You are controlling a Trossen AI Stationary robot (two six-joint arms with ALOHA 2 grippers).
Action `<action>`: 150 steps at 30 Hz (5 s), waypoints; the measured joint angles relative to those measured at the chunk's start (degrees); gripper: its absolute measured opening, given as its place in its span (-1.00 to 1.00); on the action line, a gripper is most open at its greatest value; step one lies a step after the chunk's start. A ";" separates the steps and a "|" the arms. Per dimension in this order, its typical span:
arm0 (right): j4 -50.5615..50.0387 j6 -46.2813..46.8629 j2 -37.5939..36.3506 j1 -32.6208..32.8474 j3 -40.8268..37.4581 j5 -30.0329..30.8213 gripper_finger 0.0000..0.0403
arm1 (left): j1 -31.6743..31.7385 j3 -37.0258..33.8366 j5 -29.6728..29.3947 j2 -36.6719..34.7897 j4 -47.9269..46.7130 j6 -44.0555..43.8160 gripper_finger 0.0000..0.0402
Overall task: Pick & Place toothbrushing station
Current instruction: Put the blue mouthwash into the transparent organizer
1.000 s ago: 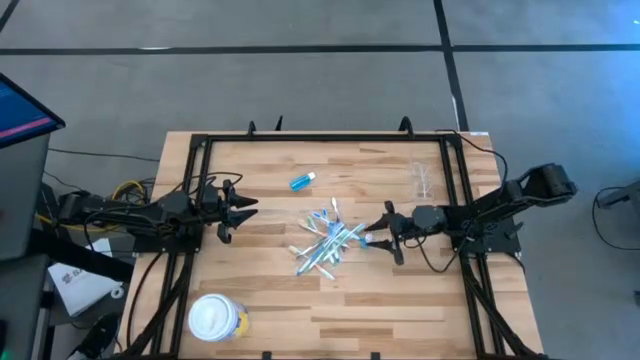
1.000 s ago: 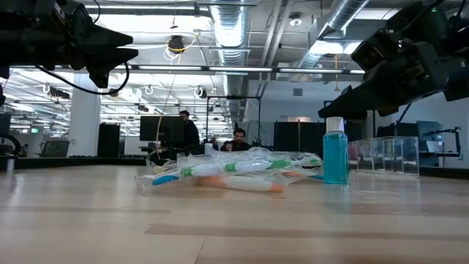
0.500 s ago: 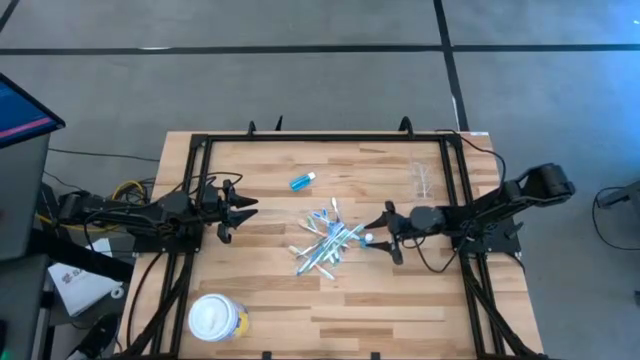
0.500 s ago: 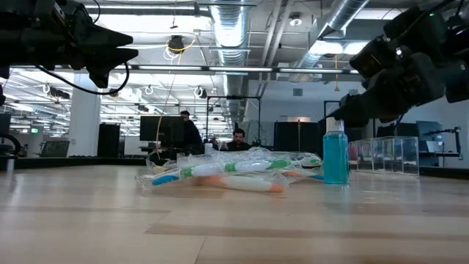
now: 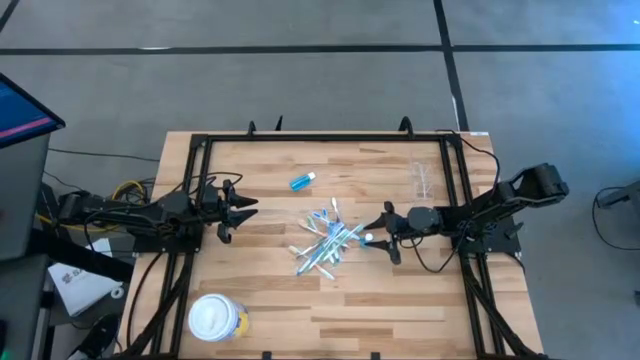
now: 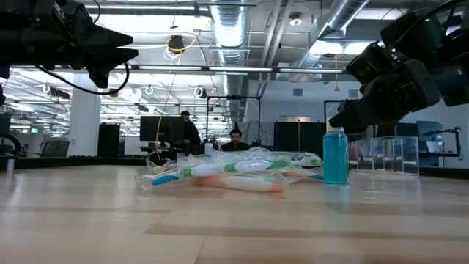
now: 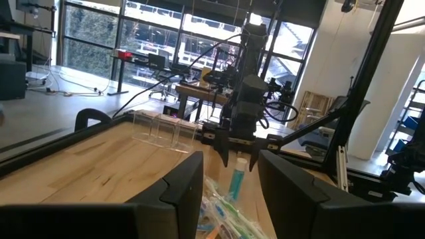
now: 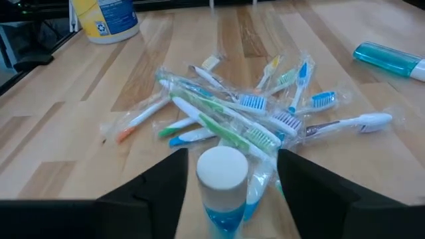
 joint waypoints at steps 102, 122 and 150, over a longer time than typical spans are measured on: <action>-63.89 4.96 -66.23 -23.08 -0.04 43.19 -0.58 | -0.01 0.01 -0.02 0.00 -0.03 0.20 -0.30; -59.96 6.43 -66.16 -27.08 -5.32 40.96 -0.56 | -0.01 0.02 -0.02 0.00 -0.03 0.20 -0.30; -54.45 7.06 -64.74 -30.00 -5.70 35.49 -0.54 | 0.00 0.00 -1.85 0.00 0.23 1.06 -0.30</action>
